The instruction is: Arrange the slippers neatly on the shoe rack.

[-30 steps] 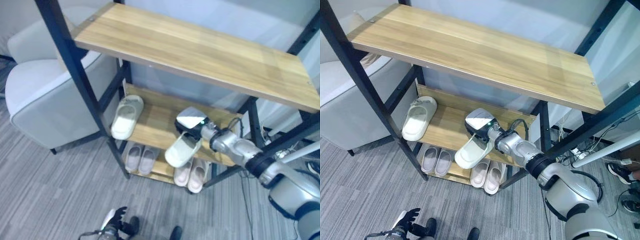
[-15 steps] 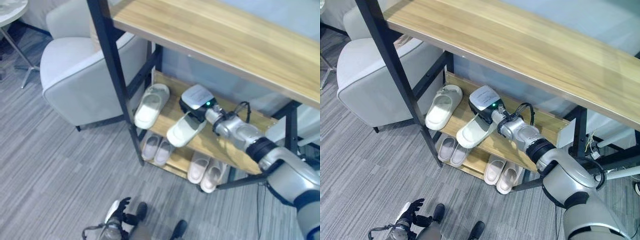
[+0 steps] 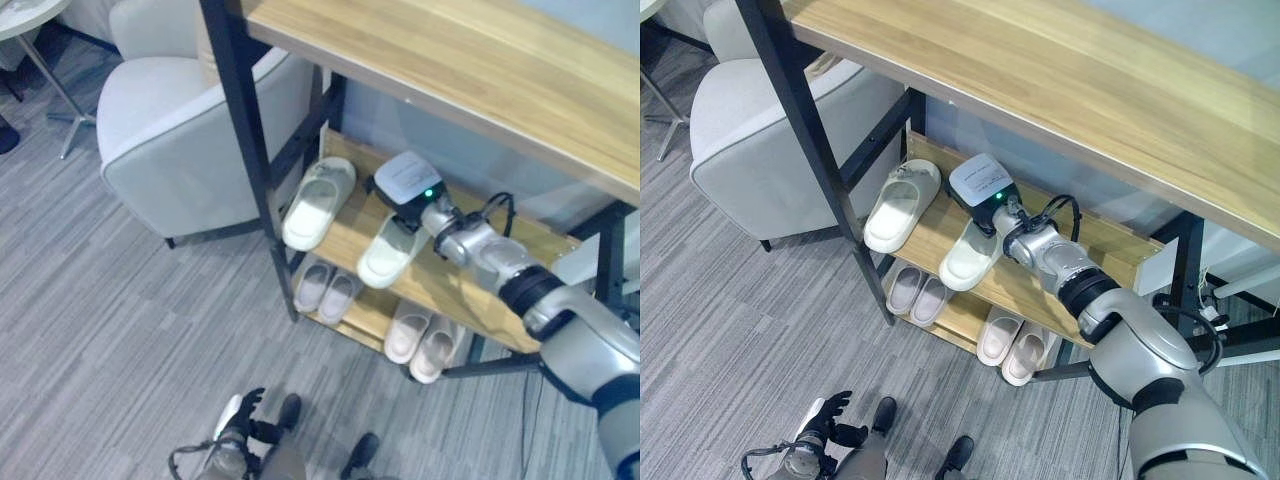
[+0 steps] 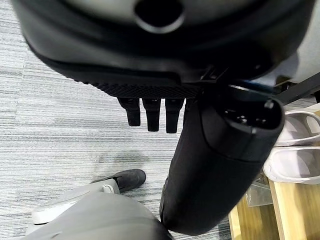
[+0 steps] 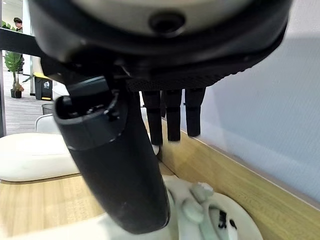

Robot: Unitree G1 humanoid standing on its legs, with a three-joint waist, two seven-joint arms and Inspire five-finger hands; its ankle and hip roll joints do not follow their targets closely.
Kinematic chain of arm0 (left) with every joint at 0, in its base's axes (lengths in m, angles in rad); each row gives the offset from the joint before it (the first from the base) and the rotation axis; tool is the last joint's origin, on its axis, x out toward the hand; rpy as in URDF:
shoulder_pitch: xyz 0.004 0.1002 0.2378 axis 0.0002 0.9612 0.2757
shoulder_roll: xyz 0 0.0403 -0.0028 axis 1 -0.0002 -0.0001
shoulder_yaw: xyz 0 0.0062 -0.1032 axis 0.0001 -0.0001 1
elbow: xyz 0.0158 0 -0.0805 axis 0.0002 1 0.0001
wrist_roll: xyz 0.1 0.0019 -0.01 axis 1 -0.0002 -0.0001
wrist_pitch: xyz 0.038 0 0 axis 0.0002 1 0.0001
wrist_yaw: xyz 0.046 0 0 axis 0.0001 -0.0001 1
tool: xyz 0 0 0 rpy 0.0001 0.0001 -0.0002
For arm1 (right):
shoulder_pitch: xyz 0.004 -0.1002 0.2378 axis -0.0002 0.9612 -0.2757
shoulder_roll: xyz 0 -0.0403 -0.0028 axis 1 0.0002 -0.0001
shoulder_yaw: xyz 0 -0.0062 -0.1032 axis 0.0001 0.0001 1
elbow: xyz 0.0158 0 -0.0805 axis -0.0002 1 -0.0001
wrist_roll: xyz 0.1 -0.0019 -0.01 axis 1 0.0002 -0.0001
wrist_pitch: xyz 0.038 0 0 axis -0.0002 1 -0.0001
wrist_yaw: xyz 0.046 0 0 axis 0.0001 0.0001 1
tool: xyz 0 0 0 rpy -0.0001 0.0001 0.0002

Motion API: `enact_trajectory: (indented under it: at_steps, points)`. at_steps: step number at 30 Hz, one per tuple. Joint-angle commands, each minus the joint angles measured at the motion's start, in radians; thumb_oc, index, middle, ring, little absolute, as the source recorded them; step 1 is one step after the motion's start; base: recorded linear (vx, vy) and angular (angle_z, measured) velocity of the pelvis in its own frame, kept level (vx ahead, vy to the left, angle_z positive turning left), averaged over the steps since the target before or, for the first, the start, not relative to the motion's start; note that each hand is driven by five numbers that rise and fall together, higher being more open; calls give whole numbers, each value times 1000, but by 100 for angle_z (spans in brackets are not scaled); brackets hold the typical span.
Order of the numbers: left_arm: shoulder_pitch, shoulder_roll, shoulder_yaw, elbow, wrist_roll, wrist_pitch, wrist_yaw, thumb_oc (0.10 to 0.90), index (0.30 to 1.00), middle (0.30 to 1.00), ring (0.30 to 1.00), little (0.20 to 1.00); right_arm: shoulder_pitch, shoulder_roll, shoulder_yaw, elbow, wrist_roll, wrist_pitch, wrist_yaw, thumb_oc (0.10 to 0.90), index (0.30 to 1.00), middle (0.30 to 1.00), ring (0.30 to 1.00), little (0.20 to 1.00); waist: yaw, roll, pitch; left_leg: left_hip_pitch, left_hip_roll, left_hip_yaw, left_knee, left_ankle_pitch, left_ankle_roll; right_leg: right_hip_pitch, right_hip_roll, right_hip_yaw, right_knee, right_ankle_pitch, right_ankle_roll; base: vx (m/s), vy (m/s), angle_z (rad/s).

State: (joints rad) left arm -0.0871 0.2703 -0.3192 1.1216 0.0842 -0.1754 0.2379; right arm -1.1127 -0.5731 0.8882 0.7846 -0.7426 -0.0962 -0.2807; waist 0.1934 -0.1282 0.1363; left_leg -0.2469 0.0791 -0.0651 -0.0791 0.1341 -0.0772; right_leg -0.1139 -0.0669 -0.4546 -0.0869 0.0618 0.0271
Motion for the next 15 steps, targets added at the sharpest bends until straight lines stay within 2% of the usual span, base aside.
enact_trajectory:
  at_steps: [1, 15]
  points:
    - [-7, -13, -72, 31, 5, -20, 28, 800, 900, 900, 900, 900, -148, -65, -73, -62, 28, 33, -104, 800, 900, 900, 900, 900, 5, -16, -30, 58, 1, 58, -8, -106, -25, 69, -109, 43, 8, -51, 134, 0, 0, 0]
    - [28, -31, -42, 21, 26, -7, 26, 800, 900, 900, 900, 900, 6, -125, -181, -327, 76, -13, -90, 800, 900, 900, 900, 900, -34, -4, -49, 101, 14, 92, -8, -123, -23, 87, -101, 65, 4, -60, 129, 1, 0, -2]
